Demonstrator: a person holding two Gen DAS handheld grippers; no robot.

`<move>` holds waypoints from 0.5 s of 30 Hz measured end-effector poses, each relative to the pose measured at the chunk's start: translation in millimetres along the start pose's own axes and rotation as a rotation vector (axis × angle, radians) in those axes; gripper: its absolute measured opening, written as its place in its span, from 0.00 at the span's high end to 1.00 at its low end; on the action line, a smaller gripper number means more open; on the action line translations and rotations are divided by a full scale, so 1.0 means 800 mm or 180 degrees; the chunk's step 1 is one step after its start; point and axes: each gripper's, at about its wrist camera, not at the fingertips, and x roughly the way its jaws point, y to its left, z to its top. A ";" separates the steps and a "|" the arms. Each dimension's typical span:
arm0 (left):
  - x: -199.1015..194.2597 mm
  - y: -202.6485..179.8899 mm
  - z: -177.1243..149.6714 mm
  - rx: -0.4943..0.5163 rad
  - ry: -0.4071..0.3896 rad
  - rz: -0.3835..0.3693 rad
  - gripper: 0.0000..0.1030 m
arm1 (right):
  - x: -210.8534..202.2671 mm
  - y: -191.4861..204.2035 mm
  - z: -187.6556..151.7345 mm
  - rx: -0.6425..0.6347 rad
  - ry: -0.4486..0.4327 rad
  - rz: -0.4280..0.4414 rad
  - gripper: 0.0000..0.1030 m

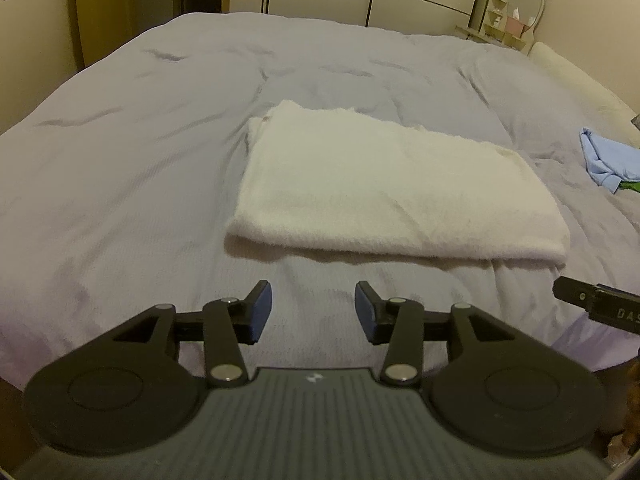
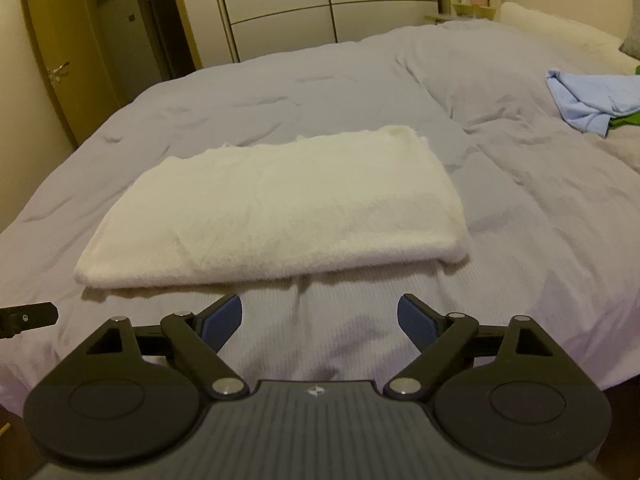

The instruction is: Fold clothes

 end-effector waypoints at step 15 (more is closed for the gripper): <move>0.035 0.001 -0.006 0.0004 0.0187 -0.0023 0.58 | 0.017 -0.043 -0.009 0.0446 -0.0020 0.0221 0.14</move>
